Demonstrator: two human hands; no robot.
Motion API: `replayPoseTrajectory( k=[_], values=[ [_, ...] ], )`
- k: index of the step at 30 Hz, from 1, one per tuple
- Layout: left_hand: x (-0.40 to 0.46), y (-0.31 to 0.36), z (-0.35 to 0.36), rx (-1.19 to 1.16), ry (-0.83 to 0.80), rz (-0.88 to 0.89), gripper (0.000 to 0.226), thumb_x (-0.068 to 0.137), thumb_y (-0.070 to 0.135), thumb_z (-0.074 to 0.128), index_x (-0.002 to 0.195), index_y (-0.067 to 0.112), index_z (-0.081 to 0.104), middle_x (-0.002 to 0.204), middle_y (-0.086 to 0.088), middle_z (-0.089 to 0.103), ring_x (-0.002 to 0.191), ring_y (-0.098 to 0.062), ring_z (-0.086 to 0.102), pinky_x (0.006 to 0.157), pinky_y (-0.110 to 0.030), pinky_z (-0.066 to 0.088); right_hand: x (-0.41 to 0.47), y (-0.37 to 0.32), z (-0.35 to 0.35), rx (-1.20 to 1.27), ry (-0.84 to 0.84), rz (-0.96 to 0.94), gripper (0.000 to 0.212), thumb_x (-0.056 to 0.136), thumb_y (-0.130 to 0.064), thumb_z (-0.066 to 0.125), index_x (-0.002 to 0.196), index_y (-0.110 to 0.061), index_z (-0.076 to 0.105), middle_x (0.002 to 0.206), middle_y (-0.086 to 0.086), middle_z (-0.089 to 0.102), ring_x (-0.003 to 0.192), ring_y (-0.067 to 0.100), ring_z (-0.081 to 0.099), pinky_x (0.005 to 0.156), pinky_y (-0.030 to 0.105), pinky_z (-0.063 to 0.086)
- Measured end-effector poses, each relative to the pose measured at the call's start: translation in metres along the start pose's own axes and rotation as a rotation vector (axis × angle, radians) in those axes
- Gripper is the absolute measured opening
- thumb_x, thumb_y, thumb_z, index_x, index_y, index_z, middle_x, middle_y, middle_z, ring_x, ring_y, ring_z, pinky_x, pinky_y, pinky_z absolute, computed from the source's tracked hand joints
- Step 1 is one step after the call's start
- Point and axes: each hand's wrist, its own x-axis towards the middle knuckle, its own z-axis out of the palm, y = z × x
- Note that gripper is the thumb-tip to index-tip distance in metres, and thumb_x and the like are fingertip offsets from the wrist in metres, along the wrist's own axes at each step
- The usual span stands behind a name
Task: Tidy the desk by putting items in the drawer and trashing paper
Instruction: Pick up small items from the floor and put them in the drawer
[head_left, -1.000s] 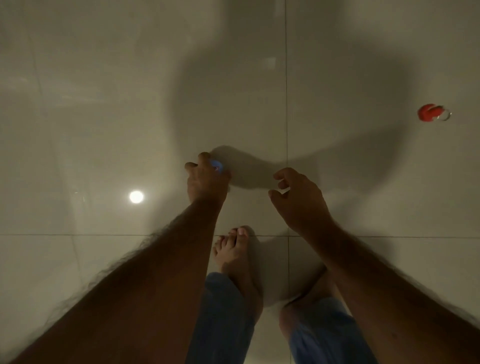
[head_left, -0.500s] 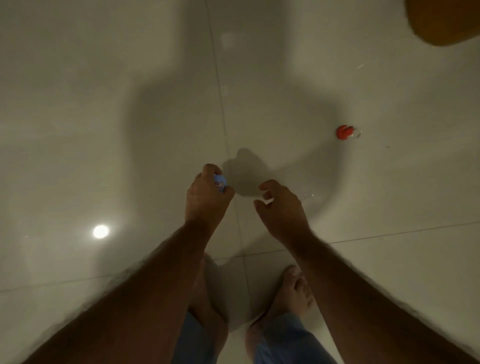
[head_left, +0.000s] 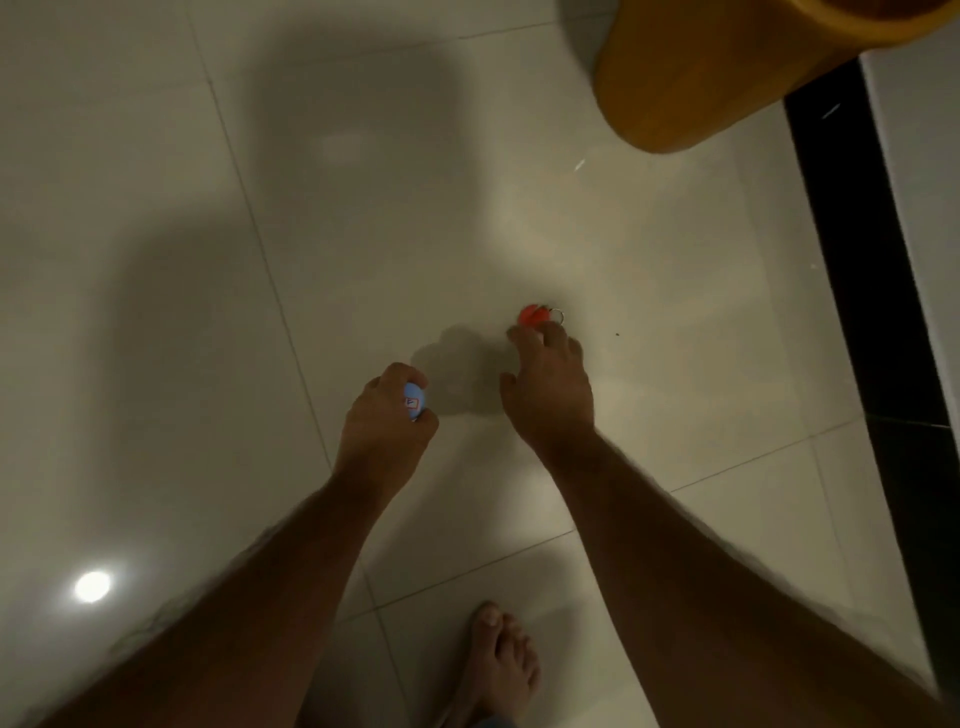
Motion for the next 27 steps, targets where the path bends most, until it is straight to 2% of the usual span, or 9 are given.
replayPoseTrajectory(
  k=[3, 5, 9, 12, 14, 17, 20, 23, 27],
  values=[
    [-0.001, -0.008, 0.002, 0.005, -0.004, -0.027, 0.026, 0.080, 0.008, 0.064, 0.102, 0.020, 0.058, 0.094, 0.001, 0.058, 0.083, -0.017, 0.054, 0.072, -0.025, 0.037, 0.030, 0.007, -0.002, -0.034, 0.012, 0.020, 0.059, 0.082, -0.014, 0.057, 0.139, -0.024, 0.044, 0.151, 0.008, 0.030, 0.134, 0.033, 0.031, 0.099, 0.047, 0.043],
    [-0.002, -0.014, 0.002, 0.002, -0.018, -0.031, 0.026, 0.080, 0.008, 0.064, 0.099, 0.023, 0.056, 0.094, 0.000, 0.058, 0.083, -0.019, 0.056, 0.071, -0.026, 0.039, 0.043, 0.009, 0.000, -0.022, -0.004, 0.044, 0.057, 0.083, -0.013, 0.054, 0.138, -0.024, 0.044, 0.150, 0.007, 0.029, 0.134, 0.032, 0.029, 0.100, 0.048, 0.043],
    [-0.002, -0.020, 0.000, -0.013, -0.023, -0.053, 0.026, 0.082, 0.010, 0.064, 0.100, 0.024, 0.054, 0.095, -0.001, 0.060, 0.080, -0.019, 0.056, 0.063, -0.026, 0.040, 0.043, 0.010, 0.015, -0.046, 0.082, 0.051, 0.039, 0.083, -0.005, 0.049, 0.120, -0.014, 0.058, 0.131, 0.010, 0.045, 0.120, 0.034, 0.037, 0.091, 0.046, 0.049],
    [-0.007, -0.022, -0.002, -0.039, -0.008, -0.076, 0.026, 0.081, 0.010, 0.065, 0.101, 0.024, 0.054, 0.092, 0.001, 0.060, 0.075, -0.016, 0.055, 0.057, -0.023, 0.039, 0.027, 0.013, 0.027, -0.036, 0.110, 0.062, 0.028, 0.084, 0.003, 0.044, 0.104, -0.005, 0.062, 0.115, 0.014, 0.051, 0.109, 0.035, 0.042, 0.082, 0.043, 0.049],
    [-0.013, -0.025, -0.002, -0.063, -0.016, -0.093, 0.027, 0.081, 0.011, 0.066, 0.100, 0.026, 0.054, 0.091, 0.000, 0.062, 0.074, -0.020, 0.059, 0.060, -0.028, 0.046, 0.016, 0.015, 0.029, -0.041, 0.087, 0.044, 0.025, 0.086, 0.003, 0.043, 0.100, -0.004, 0.062, 0.109, 0.015, 0.053, 0.104, 0.034, 0.044, 0.077, 0.040, 0.047],
    [-0.023, -0.025, -0.006, -0.089, -0.038, -0.122, 0.026, 0.082, 0.013, 0.067, 0.101, 0.025, 0.055, 0.091, -0.003, 0.063, 0.073, -0.024, 0.062, 0.063, -0.037, 0.055, 0.002, 0.014, 0.031, -0.023, -0.017, 0.050, 0.024, 0.088, 0.000, 0.042, 0.099, -0.005, 0.063, 0.105, 0.015, 0.055, 0.098, 0.035, 0.049, 0.078, 0.039, 0.044],
    [-0.036, -0.018, -0.015, -0.142, -0.038, -0.150, 0.027, 0.082, 0.010, 0.067, 0.103, 0.022, 0.056, 0.092, -0.002, 0.062, 0.072, -0.023, 0.062, 0.065, -0.038, 0.057, -0.023, 0.003, 0.027, 0.151, -0.057, 0.164, 0.020, 0.082, -0.004, 0.051, 0.093, -0.012, 0.065, 0.100, 0.013, 0.057, 0.091, 0.035, 0.057, 0.080, 0.040, 0.050],
    [-0.052, -0.004, -0.033, -0.268, -0.077, -0.209, 0.028, 0.082, 0.005, 0.069, 0.105, 0.016, 0.057, 0.096, -0.009, 0.061, 0.068, -0.020, 0.061, 0.059, -0.033, 0.056, -0.060, -0.021, 0.009, 0.376, -0.130, 0.265, 0.026, 0.075, -0.003, 0.062, 0.097, -0.016, 0.069, 0.102, 0.006, 0.060, 0.091, 0.023, 0.060, 0.084, 0.029, 0.049],
    [-0.078, 0.025, -0.076, -0.375, -0.100, -0.213, 0.031, 0.078, 0.001, 0.074, 0.102, 0.016, 0.060, 0.105, -0.010, 0.059, 0.079, -0.021, 0.063, 0.064, -0.032, 0.058, -0.108, -0.064, -0.037, 0.763, -0.169, 0.347, 0.027, 0.073, 0.002, 0.066, 0.096, -0.013, 0.070, 0.092, 0.001, 0.068, 0.086, 0.015, 0.064, 0.082, 0.030, 0.056]
  ],
)
